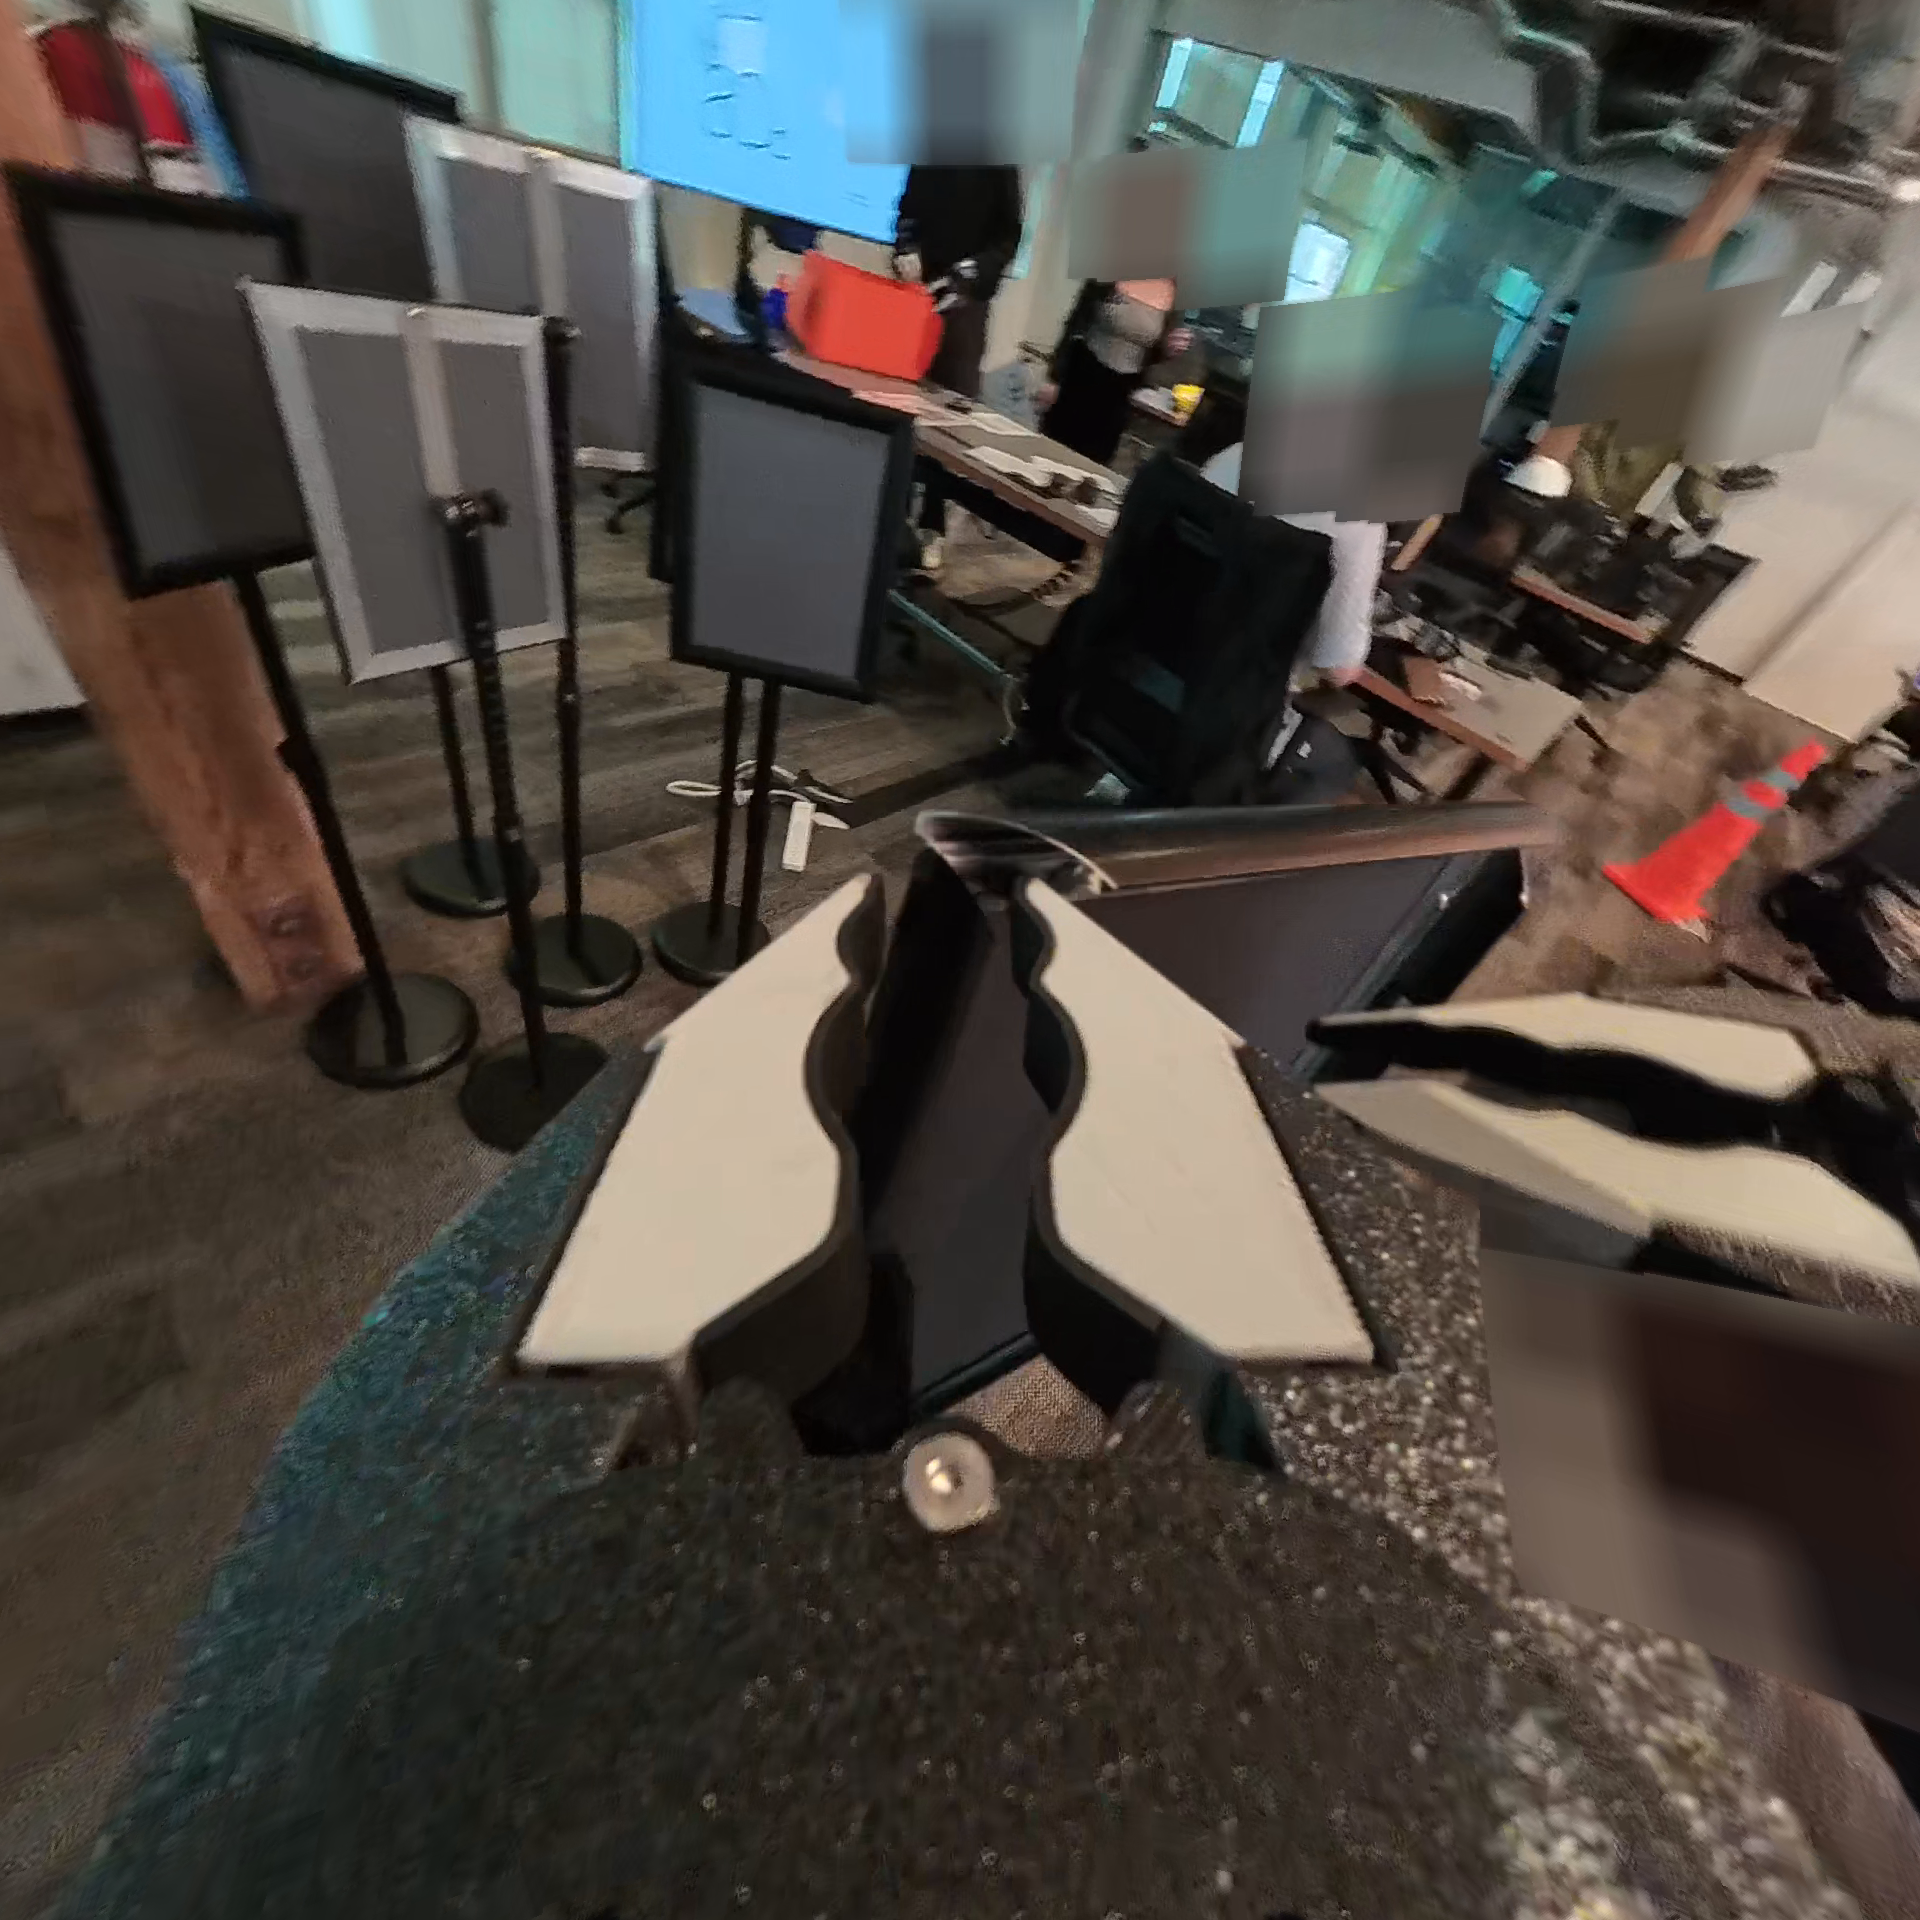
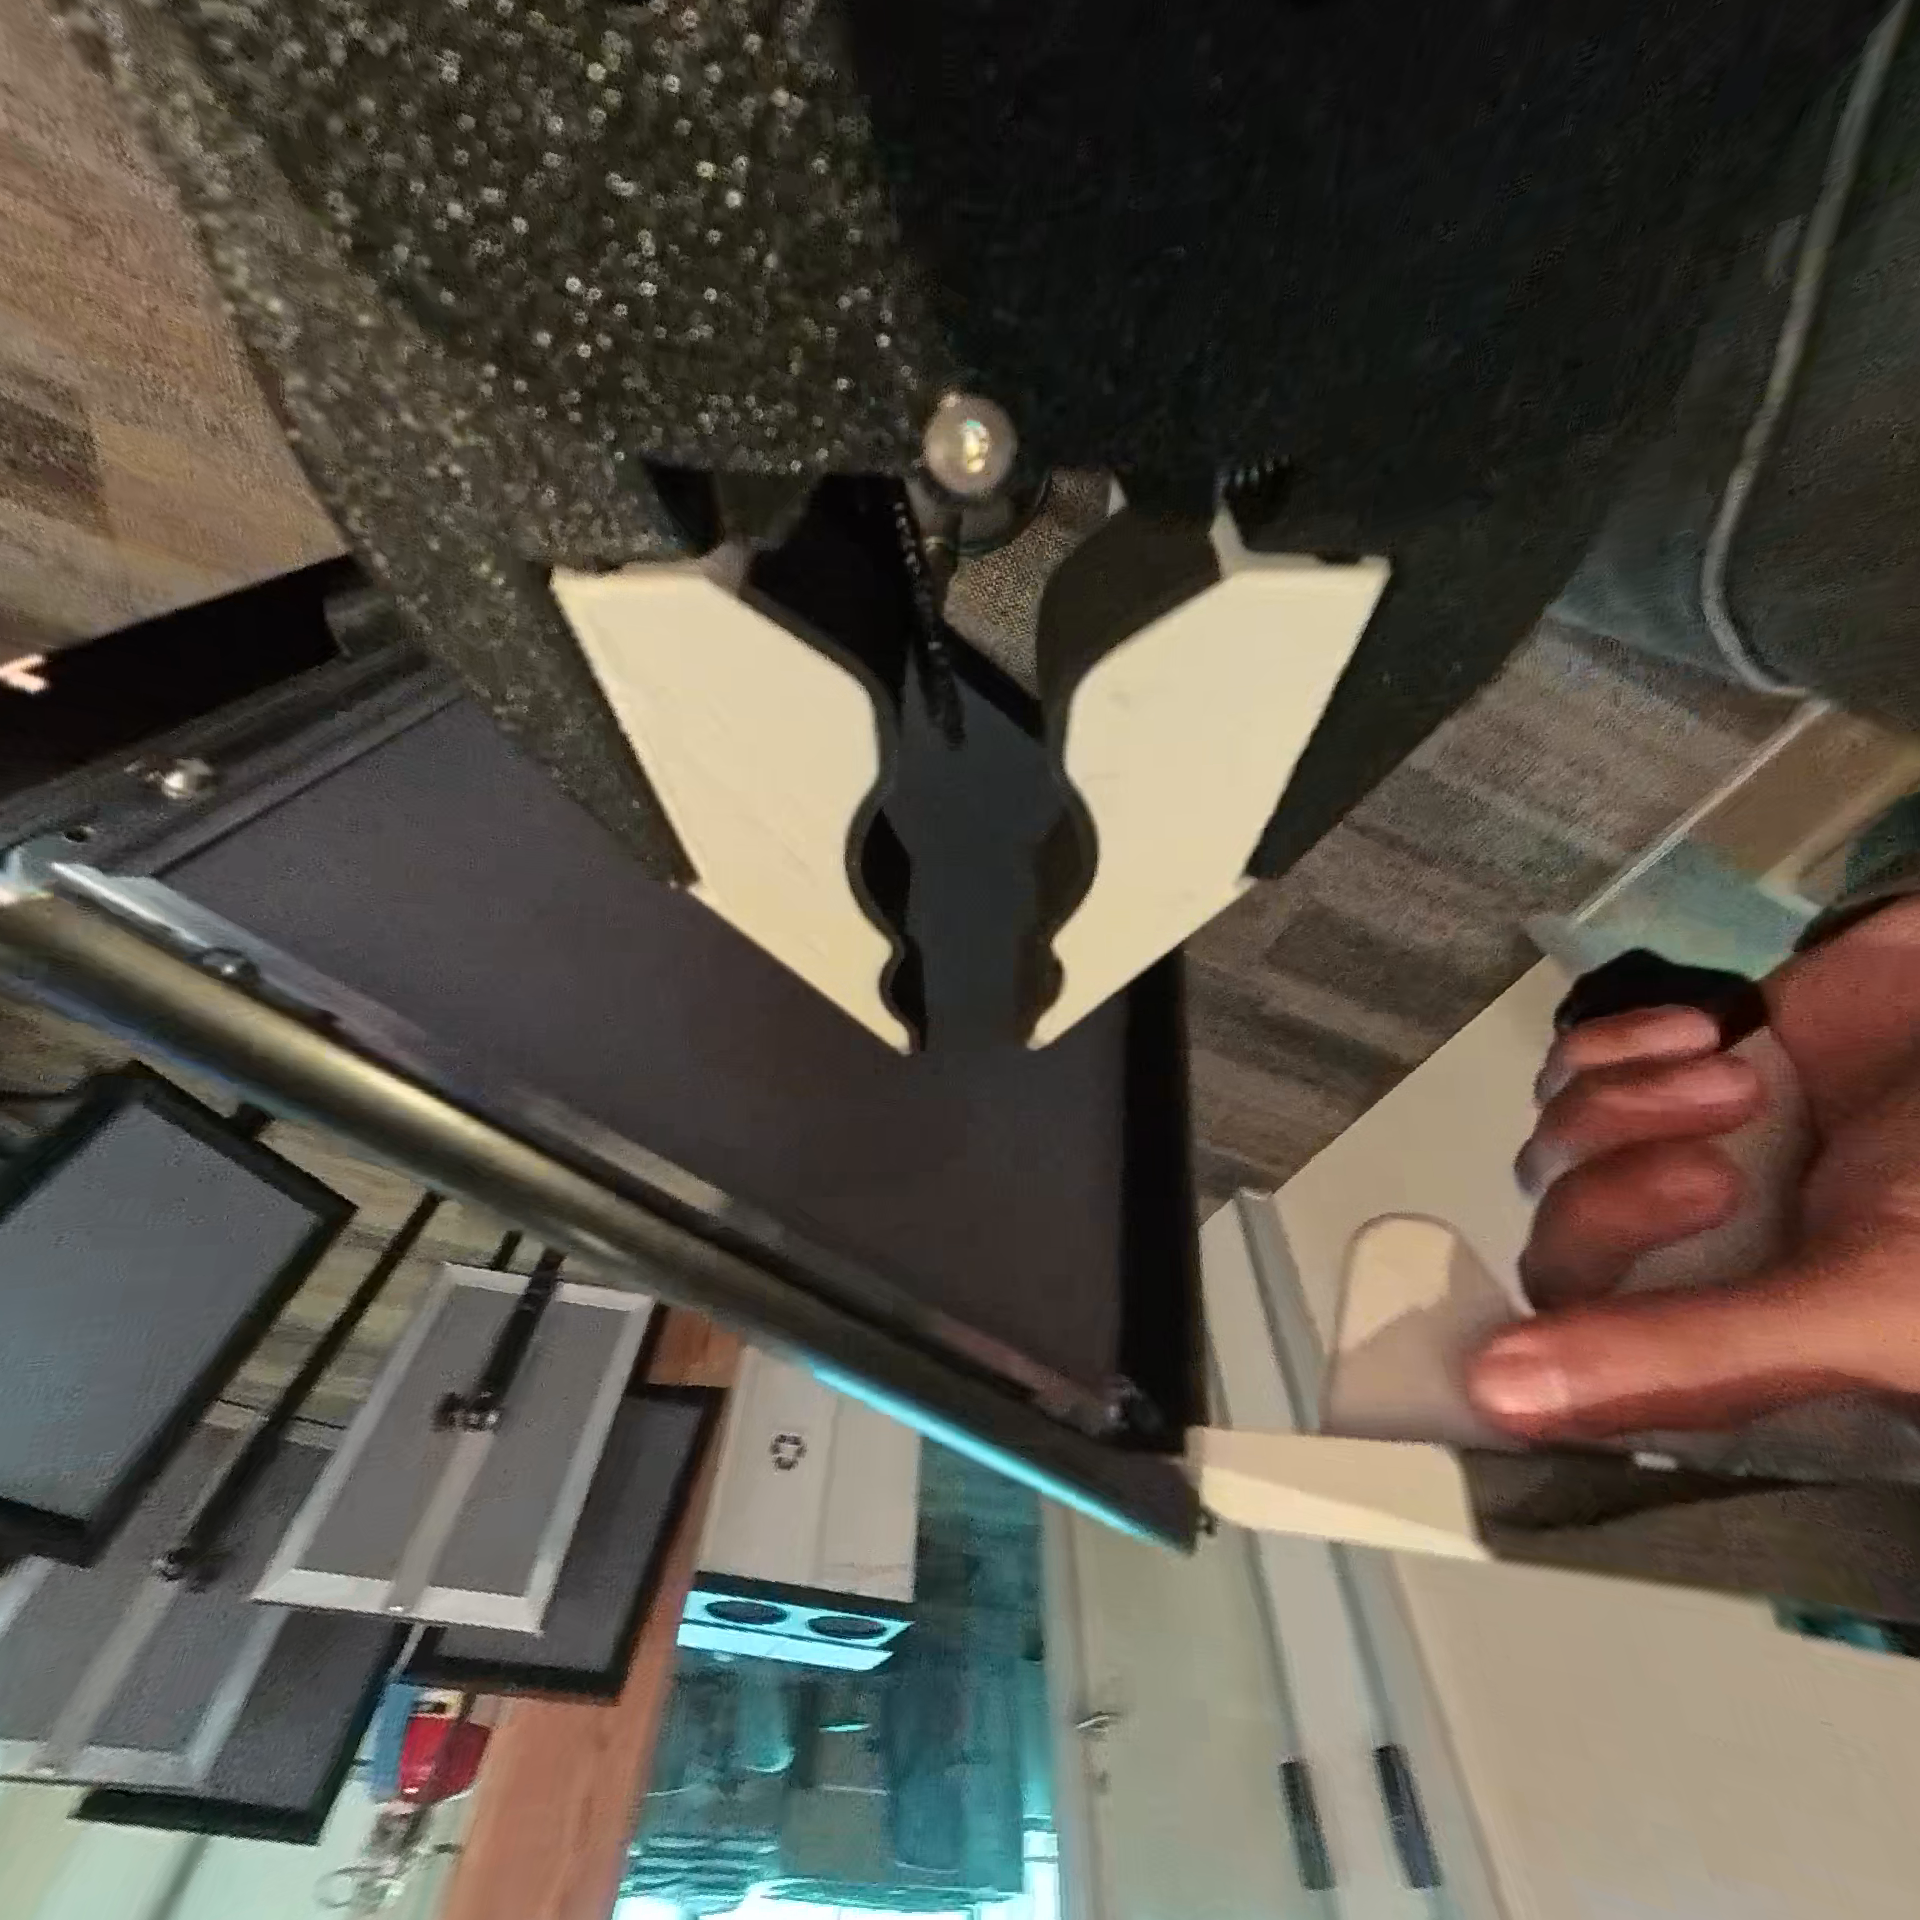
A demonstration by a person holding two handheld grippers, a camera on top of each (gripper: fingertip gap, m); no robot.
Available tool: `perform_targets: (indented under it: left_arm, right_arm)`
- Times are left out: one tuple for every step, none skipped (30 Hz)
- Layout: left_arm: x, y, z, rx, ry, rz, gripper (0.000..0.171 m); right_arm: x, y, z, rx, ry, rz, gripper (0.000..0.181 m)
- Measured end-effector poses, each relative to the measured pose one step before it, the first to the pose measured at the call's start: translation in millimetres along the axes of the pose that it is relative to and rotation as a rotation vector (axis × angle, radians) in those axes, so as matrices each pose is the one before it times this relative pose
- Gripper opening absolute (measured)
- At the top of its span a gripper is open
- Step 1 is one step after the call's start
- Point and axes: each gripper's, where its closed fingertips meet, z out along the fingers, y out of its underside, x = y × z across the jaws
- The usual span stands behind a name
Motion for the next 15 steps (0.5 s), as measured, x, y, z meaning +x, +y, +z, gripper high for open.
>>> perform_targets:
  left_arm:
    - [-0.87,-0.01,-0.08,0.00612,-0.0503,-0.0181,0.021]
    - [-0.50,0.00,-0.94,0.00516,-0.0483,-0.0142,0.022]
    - [0.05,0.27,-1.32,0.00531,-0.0436,-0.0149,0.022]
    - [-0.22,0.57,-1.31,0.00885,-0.0428,-0.0170,0.022]
    - [-0.60,0.38,-1.18,0.01244,-0.0454,-0.0149,0.023]
    - [-0.67,0.14,-0.67,0.01078,-0.0448,-0.0086,0.023]
    - [-0.31,-0.02,0.02,0.00320,-0.0378,-0.0088,0.023]
    - [-0.12,-0.11,0.24,-0.00436,-0.0307,-0.0176,0.023]
    - [-0.08,-0.21,0.24,-0.00628,-0.0253,-0.0227,0.023]
    - [0.34,0.19,0.17,-0.00791,-0.0177,-0.0199,0.022]
    - [0.75,0.20,0.12,-0.01011,-0.0093,-0.0110,0.022]
    - [1.16,0.20,0.12,-0.01193,-0.0030,-0.0032,0.021]
    - [1.39,0.02,0.24,-0.01308,0.0051,-0.0001,0.019]
    - [1.82,0.12,0.27,-0.01424,0.0173,0.0007,0.015]
    - [1.88,0.35,0.60,-0.01736,0.0230,0.0031,0.015]
  right_arm:
    - [-0.97,1.09,-3.30,-0.0010,-0.0215,-0.0167,0.016]
    - [0.19,0.33,-4.31,0.0043,-0.0194,-0.0114,0.016]
    - [1.39,-0.45,-5.24,0.0103,-0.0181,-0.0031,0.016]
    - [2.73,-0.68,-5.63,0.0122,-0.0156,0.0006,0.016]
    - [4.11,-0.45,-5.86,0.0093,-0.0097,-0.0015,0.016]
    - [7.32,-0.59,-5.95,0.0074,0.0108,-0.0082,0.017]
    - [9.84,-1.43,-6.00,0.0079,0.0285,-0.0155,0.017]
    - [15.25,-2.06,-5.98,0.0043,0.0651,-0.0150,0.021]
    - [17.63,-3.85,-5.42,0.0073,0.0778,-0.0114,0.029]
    - [16.15,-4.59,-4.55,0.0082,0.0623,-0.0062,0.035]
    - [13.84,-5.72,-3.57,0.0159,0.0421,0.0067,0.041]
    - [11.48,-4.75,-2.09,0.0138,0.0243,0.0146,0.044]
    - [8.66,-1.66,0.46,0.0000,0.0069,0.0178,0.049]
    - [4.75,3.56,3.58,-0.0263,-0.0140,0.0164,0.056]
    - [0.85,8.21,5.98,-0.0490,-0.0328,0.0148,0.067]
